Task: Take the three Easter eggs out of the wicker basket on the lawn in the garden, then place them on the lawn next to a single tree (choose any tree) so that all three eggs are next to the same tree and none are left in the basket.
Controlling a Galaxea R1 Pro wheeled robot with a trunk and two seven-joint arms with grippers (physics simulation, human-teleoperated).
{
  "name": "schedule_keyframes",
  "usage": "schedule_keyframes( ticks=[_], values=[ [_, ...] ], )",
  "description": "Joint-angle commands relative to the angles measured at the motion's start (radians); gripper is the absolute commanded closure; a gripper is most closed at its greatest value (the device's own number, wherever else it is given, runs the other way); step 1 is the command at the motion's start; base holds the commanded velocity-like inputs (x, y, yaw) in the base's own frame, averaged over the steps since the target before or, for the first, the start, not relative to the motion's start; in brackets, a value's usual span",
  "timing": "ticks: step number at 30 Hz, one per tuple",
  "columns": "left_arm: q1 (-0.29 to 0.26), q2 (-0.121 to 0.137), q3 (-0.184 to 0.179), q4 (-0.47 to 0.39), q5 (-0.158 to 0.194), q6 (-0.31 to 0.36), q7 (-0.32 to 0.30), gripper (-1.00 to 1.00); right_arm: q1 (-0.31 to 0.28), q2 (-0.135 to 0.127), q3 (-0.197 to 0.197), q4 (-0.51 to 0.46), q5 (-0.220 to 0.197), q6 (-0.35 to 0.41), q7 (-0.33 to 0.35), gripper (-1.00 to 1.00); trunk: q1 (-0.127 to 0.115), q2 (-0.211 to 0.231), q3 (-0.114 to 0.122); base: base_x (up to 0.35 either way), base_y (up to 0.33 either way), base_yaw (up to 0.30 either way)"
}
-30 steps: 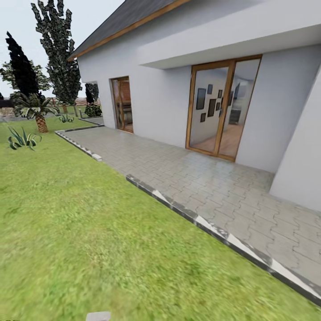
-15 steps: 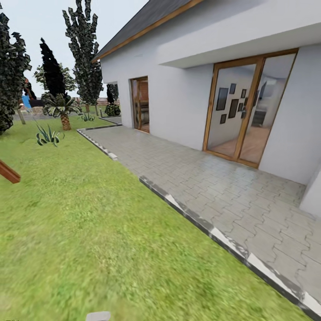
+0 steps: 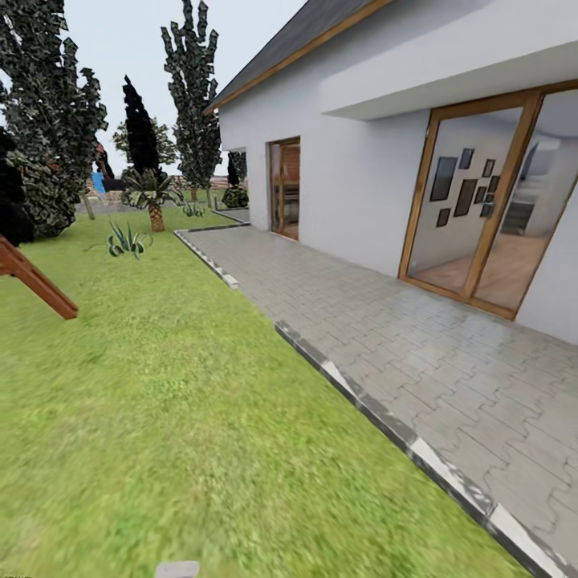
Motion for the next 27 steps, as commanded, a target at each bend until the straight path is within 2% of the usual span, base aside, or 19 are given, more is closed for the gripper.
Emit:
schedule_keyframes(
  ticks=[1, 27],
  values=[
    [-0.001, 0.0, 0.0, 0.001, 0.0, -0.004, 0.003, -1.0, -0.001, 0.0, 0.0, 0.0, -0.01, -0.006, -0.001, -1.0, 0.001, -0.002, -0.002, 0.316, -0.05, 0.244],
    [-0.001, -0.001, 0.0, 0.001, 0.0, -0.004, 0.003, -1.0, 0.0, 0.0, 0.0, 0.0, -0.01, -0.006, -0.001, -1.0, 0.001, -0.002, -0.002, 0.322, -0.004, 0.259]
  ],
)
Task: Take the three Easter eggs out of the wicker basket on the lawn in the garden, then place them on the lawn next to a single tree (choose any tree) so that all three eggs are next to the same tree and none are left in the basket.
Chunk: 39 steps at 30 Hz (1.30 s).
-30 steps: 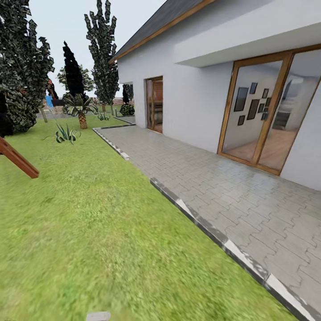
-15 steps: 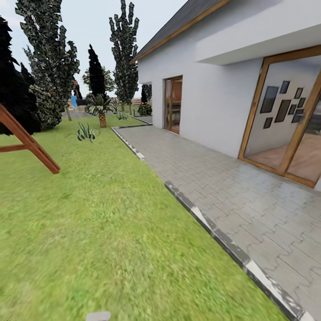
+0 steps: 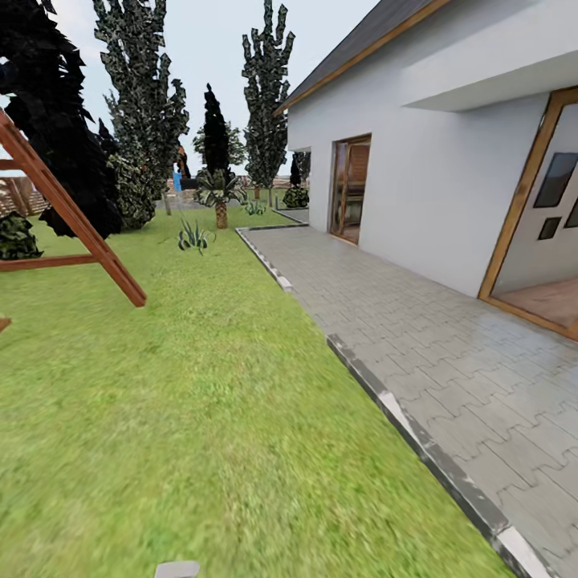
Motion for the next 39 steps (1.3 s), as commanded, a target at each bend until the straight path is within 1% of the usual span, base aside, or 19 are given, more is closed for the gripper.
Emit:
schedule_keyframes(
  ticks=[1, 20, 39],
  values=[
    [-0.001, 0.0, 0.0, 0.001, 0.0, -0.004, 0.003, -1.0, 0.0, 0.0, 0.0, 0.0, -0.01, -0.006, -0.001, -1.0, 0.001, -0.002, -0.002, 0.323, 0.0, 0.278],
    [-0.001, 0.001, 0.0, 0.001, 0.0, -0.004, 0.003, -1.0, 0.0, 0.002, 0.0, 0.0, -0.01, -0.007, 0.001, -1.0, 0.001, -0.002, -0.002, 0.323, 0.0, 0.268],
    [-0.001, 0.0, 0.0, 0.001, 0.0, -0.004, 0.003, -1.0, 0.0, 0.002, 0.0, 0.0, -0.01, -0.009, 0.002, -1.0, 0.001, -0.002, -0.002, 0.323, -0.022, 0.016]
  ],
)
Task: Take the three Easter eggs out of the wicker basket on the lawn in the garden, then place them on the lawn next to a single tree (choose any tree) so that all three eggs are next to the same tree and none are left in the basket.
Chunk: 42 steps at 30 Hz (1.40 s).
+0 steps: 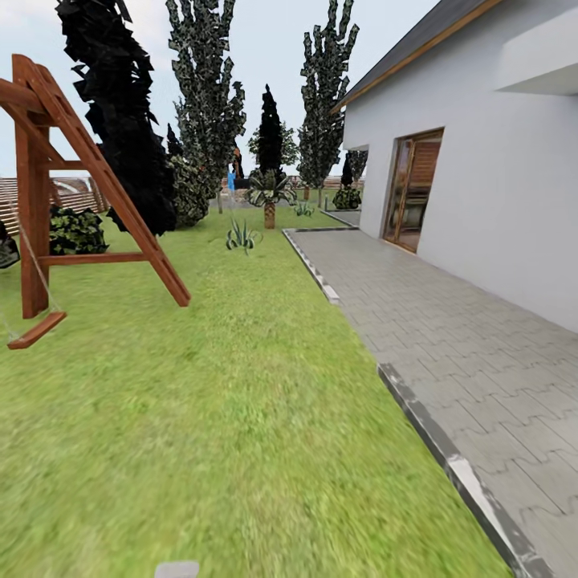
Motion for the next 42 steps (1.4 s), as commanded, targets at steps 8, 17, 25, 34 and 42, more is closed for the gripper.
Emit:
schedule_keyframes(
  ticks=[8, 17, 25, 34, 42],
  values=[
    [-0.001, 0.0, 0.0, 0.001, 0.0, -0.003, 0.003, -1.0, -0.001, 0.0, 0.0, 0.001, -0.01, -0.006, -0.002, -1.0, 0.001, -0.002, -0.002, 0.323, -0.072, 0.0],
    [-0.001, 0.0, 0.0, 0.001, 0.0, -0.003, 0.003, -1.0, -0.001, 0.0, 0.0, 0.001, -0.01, -0.006, -0.002, -1.0, 0.001, -0.002, -0.002, 0.323, -0.073, 0.0],
    [-0.001, 0.001, 0.0, 0.001, 0.0, -0.003, 0.003, -1.0, -0.001, 0.0, 0.0, 0.001, -0.01, -0.006, -0.003, -1.0, 0.001, -0.002, -0.002, 0.323, -0.073, 0.0],
    [-0.001, 0.001, 0.0, 0.001, 0.0, -0.004, 0.003, -1.0, -0.001, 0.0, 0.0, 0.001, -0.01, -0.006, -0.002, -1.0, 0.001, -0.002, -0.002, 0.323, -0.073, 0.0],
    [-0.001, 0.004, 0.0, 0.001, 0.0, -0.003, 0.003, -1.0, -0.001, 0.0, 0.0, 0.001, -0.01, -0.006, -0.003, -1.0, 0.001, -0.002, -0.002, 0.323, -0.069, 0.0]
  ],
)
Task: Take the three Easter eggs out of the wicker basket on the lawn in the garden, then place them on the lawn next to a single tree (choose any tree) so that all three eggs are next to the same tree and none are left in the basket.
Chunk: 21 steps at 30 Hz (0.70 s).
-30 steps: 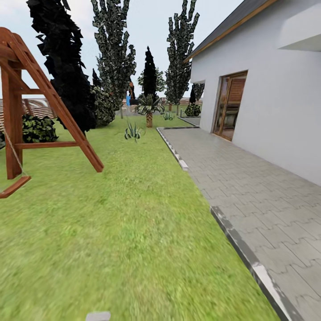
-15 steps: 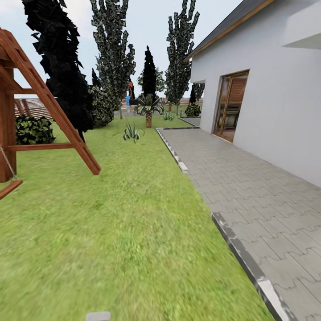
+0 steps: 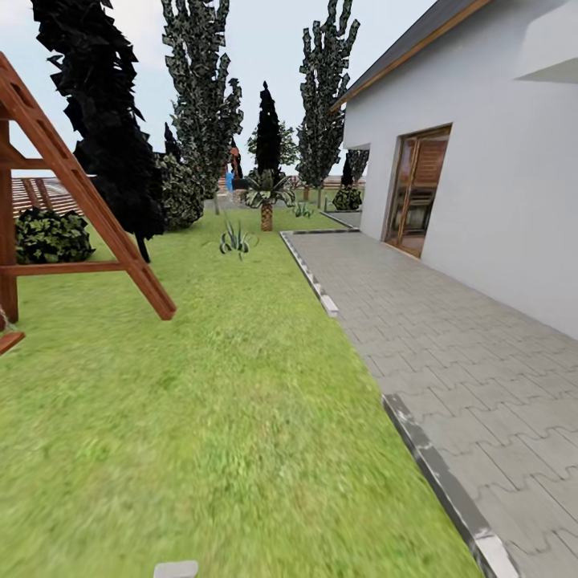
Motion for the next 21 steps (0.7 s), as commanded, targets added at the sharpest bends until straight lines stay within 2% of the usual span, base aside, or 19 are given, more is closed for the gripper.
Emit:
schedule_keyframes(
  ticks=[1, 14, 21],
  values=[
    [-0.001, 0.0, 0.0, 0.001, 0.0, -0.003, 0.003, -1.0, -0.001, 0.0, 0.0, 0.001, -0.01, -0.006, -0.001, -1.0, 0.001, -0.002, -0.002, 0.323, -0.03, 0.0],
    [0.0, -0.001, 0.0, 0.001, 0.0, -0.004, 0.003, -1.0, -0.001, 0.002, 0.0, 0.001, -0.01, -0.006, 0.0, -1.0, 0.001, -0.002, -0.002, 0.323, -0.005, 0.0],
    [-0.001, -0.001, 0.0, 0.001, 0.0, -0.003, 0.003, -1.0, -0.001, 0.012, 0.0, 0.001, -0.009, -0.006, 0.0, -1.0, 0.001, -0.002, -0.002, 0.323, 0.0, 0.0]
  ],
)
